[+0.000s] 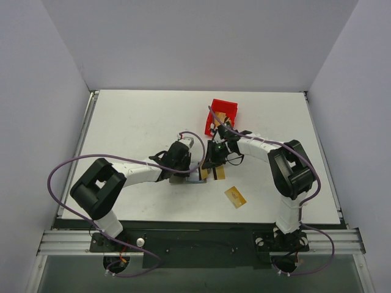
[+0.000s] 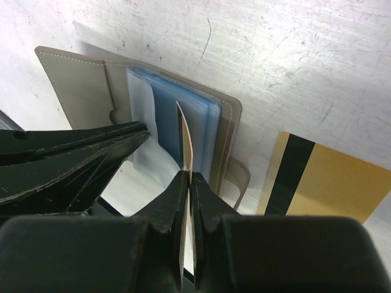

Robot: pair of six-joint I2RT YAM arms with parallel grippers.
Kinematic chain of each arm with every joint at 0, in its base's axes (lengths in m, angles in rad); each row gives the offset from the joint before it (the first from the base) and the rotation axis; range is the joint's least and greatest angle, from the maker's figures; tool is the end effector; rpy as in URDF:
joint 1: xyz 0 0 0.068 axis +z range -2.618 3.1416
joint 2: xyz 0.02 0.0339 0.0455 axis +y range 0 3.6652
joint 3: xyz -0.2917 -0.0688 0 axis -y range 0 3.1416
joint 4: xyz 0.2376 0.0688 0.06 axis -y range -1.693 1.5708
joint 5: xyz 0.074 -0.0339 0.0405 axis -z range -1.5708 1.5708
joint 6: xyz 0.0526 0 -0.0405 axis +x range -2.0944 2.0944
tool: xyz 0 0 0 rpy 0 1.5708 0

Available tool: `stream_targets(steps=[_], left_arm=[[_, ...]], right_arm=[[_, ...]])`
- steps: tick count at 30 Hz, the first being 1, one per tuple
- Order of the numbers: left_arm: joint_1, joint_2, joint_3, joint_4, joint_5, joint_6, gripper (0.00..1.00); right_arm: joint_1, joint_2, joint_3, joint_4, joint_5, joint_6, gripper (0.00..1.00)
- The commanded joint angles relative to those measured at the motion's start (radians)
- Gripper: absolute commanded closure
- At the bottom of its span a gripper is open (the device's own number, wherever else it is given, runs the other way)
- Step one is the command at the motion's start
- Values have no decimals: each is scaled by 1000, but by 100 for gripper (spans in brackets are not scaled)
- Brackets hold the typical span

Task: Put the credit cards into the card holder
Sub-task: Insert the credit card into the card holder.

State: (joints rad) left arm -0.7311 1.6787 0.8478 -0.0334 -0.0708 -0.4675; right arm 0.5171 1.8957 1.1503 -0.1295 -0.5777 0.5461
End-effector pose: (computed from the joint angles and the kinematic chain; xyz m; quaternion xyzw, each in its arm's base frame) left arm 0.2541 -0.2229 0.1723 0.1111 0.9311 -0.1676 0.3042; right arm 0.3371 0.2247 0.1823 -0.0840 0.9024 0.3965 0.1460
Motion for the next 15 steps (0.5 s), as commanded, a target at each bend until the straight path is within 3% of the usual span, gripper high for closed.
stream_targets(steps=[1, 15], left_arm=[[12, 41, -33, -117, -12, 6, 100], [16, -69, -61, 4, 52, -28, 100]], right_arm=[[14, 28, 12, -30, 1, -3, 100], [12, 5, -24, 120, -128, 74, 100]])
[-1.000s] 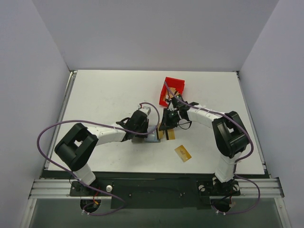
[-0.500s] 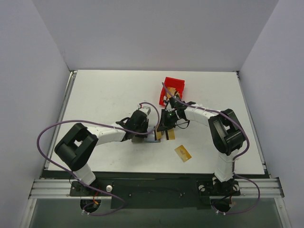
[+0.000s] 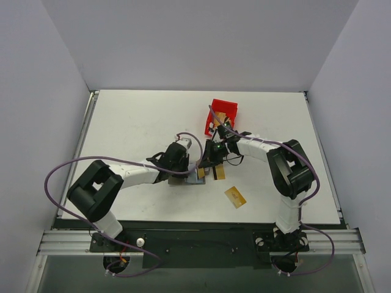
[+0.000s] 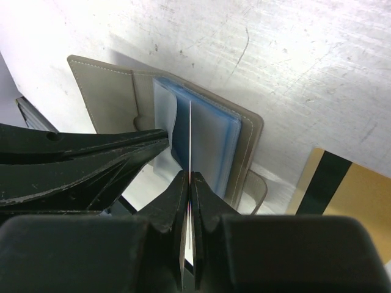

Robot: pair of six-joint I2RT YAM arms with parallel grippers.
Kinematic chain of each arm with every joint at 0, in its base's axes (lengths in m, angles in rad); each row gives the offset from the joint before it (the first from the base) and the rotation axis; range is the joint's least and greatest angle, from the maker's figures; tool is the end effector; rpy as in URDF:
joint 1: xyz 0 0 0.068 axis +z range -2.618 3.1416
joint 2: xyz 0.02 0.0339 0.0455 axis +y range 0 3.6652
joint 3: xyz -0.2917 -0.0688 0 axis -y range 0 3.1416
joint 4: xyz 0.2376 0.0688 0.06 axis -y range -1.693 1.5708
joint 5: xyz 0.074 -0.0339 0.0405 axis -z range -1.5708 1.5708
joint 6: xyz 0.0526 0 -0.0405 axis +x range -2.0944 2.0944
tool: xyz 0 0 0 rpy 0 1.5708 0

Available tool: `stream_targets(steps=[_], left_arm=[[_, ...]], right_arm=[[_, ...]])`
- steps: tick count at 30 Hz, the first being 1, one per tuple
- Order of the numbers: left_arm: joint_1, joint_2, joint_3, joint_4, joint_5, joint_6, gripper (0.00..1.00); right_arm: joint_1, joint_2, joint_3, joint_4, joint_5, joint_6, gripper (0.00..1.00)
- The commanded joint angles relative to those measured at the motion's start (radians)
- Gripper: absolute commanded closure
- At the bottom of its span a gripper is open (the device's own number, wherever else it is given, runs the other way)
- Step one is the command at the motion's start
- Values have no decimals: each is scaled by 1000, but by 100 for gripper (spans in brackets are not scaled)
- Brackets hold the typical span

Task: Put the credit cards into the card holder
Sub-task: Insert the credit card into the card holder.

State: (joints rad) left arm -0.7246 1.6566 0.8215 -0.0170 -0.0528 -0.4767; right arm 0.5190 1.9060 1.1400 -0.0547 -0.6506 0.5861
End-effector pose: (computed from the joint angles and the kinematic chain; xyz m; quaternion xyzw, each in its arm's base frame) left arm 0.2506 -0.2181 0.1730 0.1065 0.9298 -0.1783 0.3040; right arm 0.3383 0.2299 0.1827 -0.0874 0.8851 0.4353 0.1394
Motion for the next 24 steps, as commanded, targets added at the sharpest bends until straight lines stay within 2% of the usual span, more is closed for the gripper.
stream_targets(steps=[1, 15, 24], left_arm=[[10, -57, -41, 0, 36, -23, 100], [14, -254, -70, 88, 11, -43, 100], [36, -412, -114, 45, -122, -30, 100]], right_arm=[[12, -7, -16, 76, -60, 38, 100], [22, -15, -3, 113, -118, 89, 100], [61, -1, 33, 128, -115, 123, 100]])
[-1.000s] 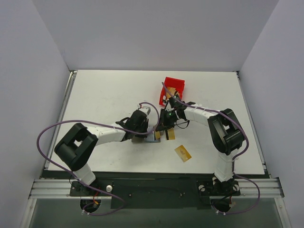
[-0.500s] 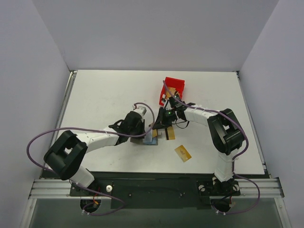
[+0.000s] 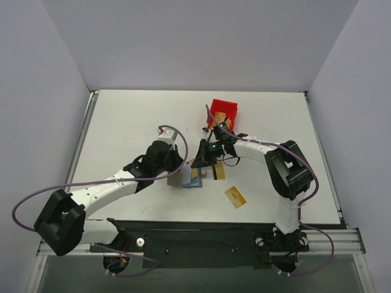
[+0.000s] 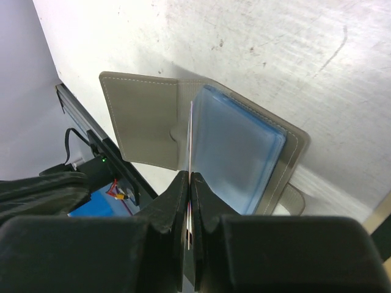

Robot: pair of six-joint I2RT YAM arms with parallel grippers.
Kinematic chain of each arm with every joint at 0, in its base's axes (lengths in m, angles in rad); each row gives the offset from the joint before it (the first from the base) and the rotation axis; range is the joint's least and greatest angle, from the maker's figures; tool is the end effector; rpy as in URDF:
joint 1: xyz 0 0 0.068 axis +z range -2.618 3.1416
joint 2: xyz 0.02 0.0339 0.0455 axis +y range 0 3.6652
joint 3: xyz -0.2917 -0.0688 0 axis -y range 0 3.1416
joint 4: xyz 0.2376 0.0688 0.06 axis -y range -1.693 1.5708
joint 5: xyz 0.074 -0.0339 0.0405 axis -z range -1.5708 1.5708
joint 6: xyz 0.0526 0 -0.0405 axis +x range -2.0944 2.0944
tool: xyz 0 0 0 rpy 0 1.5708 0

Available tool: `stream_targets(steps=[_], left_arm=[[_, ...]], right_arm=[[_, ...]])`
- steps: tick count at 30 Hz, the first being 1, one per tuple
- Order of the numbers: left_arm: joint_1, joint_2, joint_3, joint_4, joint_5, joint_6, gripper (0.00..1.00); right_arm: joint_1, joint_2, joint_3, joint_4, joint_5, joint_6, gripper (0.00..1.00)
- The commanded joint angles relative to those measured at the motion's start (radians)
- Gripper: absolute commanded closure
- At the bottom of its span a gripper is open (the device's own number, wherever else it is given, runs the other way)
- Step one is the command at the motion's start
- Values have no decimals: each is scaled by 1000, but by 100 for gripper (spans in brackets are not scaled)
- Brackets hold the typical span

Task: Put the credit cards into the card holder
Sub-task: Insert the credit card into the card holder.

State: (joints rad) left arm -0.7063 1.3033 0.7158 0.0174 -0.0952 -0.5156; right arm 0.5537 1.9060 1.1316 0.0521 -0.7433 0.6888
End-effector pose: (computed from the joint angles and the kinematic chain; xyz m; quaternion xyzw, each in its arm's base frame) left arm 0.2165 -0.1781 0.2449 0.0607 0.8746 -0.2407 0.4165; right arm 0.3320 0.2471 0.1912 -0.0918 0.8573 0.4924 0.1192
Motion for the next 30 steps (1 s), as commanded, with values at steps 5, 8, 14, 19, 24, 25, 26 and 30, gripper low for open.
stream_targets(steps=[5, 8, 14, 19, 24, 25, 26, 30], left_arm=[[25, -94, -26, -5, -89, 14, 100], [27, -93, -33, -5, -81, 12, 100], [27, -85, -39, 1, -75, 8, 100], [28, -91, -45, 3, -77, 14, 100], [36, -96, -52, 0, -77, 14, 100], [37, -96, -52, 0, -77, 12, 100], [37, -101, -55, 0, -77, 11, 100], [41, -111, -58, -2, -84, 8, 100]], right_arm=[[45, 22, 53, 44, -10, 47, 100], [49, 18, 54, 60, -2, 61, 100], [52, -5, 71, 40, 10, 55, 100], [54, -18, 85, 26, 9, 55, 100], [61, -22, 106, 11, 2, 52, 100], [63, -21, 109, 5, 2, 51, 100], [64, -15, 114, 5, -2, 49, 100], [74, 5, 120, 6, -16, 52, 100]])
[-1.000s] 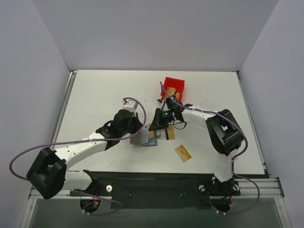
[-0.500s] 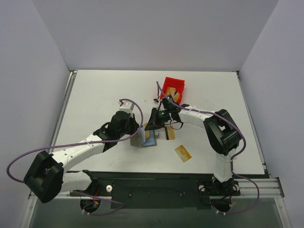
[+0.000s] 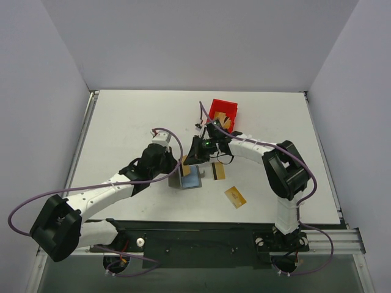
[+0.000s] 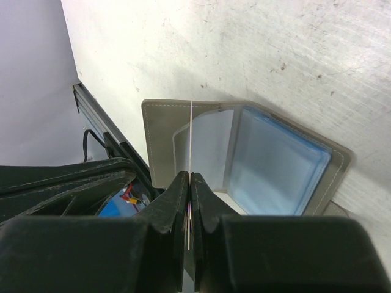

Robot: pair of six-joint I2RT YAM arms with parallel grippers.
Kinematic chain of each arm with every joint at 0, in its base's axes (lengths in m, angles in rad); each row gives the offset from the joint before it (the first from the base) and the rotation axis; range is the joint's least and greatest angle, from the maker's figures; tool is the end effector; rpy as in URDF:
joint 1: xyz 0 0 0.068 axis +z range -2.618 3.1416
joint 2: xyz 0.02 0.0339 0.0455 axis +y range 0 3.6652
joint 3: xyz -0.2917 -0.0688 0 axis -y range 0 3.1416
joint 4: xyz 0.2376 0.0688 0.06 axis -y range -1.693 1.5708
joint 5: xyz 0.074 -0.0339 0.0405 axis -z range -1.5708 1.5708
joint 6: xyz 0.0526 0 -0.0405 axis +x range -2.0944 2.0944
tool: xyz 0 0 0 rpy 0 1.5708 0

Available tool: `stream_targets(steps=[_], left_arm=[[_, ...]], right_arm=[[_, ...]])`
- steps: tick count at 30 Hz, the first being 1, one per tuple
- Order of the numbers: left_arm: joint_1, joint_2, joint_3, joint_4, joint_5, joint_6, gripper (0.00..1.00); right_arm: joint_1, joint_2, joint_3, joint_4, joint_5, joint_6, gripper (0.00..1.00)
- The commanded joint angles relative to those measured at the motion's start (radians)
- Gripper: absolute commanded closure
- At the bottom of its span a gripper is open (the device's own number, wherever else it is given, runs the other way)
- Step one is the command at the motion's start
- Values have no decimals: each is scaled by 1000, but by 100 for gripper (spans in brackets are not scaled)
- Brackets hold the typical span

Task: Put the credit cards into the card holder
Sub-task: Insert the credit card into the card holder.

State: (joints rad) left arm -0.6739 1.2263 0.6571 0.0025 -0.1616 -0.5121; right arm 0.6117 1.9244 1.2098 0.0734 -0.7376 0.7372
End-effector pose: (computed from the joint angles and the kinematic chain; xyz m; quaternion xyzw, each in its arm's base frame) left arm 0.2086 -0.1558 0.2429 0.0319 0.8740 -0.2094 0.4373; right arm 0.3320 0.2761 0.2092 -0.1090 0.8423 0.5128 0.1253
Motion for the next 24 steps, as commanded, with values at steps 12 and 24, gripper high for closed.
stream_targets(steps=[12, 24], left_arm=[[23, -18, 4, 14, 14, 15, 100], [20, 142, -33, 96, 93, -25, 100]], right_arm=[[56, 91, 33, 40, -2, 50, 100], [51, 93, 7, 40, 37, 64, 100]])
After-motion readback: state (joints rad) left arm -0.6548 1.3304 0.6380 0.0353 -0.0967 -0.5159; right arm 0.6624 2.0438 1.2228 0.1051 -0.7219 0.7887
